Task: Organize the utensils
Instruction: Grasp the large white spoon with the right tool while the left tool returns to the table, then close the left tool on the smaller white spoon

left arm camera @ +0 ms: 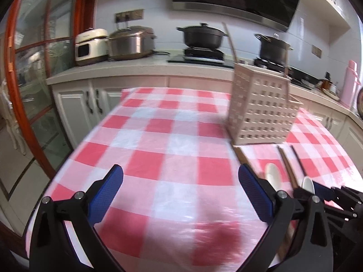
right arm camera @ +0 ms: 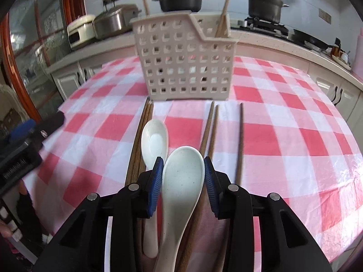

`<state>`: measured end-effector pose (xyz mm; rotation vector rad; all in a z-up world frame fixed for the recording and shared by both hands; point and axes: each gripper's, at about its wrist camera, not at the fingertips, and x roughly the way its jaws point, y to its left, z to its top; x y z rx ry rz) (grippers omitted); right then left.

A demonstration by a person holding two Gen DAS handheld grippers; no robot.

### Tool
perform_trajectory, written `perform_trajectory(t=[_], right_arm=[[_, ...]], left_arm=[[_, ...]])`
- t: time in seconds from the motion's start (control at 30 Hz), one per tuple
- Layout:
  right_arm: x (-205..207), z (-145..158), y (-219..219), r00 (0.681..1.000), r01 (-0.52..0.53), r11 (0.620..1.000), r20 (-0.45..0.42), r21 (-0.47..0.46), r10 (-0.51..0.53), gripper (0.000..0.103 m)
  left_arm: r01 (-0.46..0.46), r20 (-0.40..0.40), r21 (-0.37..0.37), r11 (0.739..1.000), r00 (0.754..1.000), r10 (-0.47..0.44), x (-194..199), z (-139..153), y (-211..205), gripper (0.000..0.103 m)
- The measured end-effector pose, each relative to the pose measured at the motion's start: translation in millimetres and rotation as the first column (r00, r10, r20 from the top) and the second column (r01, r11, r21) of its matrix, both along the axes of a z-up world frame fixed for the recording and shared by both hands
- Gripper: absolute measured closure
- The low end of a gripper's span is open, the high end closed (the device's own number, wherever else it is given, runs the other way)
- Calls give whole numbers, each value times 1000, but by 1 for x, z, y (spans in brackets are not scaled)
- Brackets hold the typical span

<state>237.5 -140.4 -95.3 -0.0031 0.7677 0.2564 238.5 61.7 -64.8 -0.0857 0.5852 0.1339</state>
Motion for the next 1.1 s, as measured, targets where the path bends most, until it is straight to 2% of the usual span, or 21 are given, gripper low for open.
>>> perform_trajectory(t=[0.33,0.5,0.77,0.9,0.97,1.03,1.1], right_arm=[[-17,32,-56,994,9,991,103,136,-23,67],[-19,33,-69,994,-17,981,113,192,-5,67],[-24,26,-81,994,-34,965,108,259,6,67],[-24,24,-84,994,-35,963,106,268,6,67],[-24,24,-84,994,-34,963,105,269,6,67],[-24,23,-83,995,-34,962,104,269,6,67],[-25,22,-80,995,-36,962,104,269,9,67]], left_arm=[[114,-105,8,993,988,-113,29,-16,-72,21],[136,-171,-1,991,976,-134,48,-26,-97,34],[141,-251,18,990,959,-133,72,-42,-117,45],[150,-273,42,988,953,-133,76,-47,-124,63],[153,-269,62,986,954,-131,76,-48,-126,68],[164,-263,39,986,953,-148,75,-46,-125,79],[169,-246,19,985,956,-159,72,-42,-121,84]])
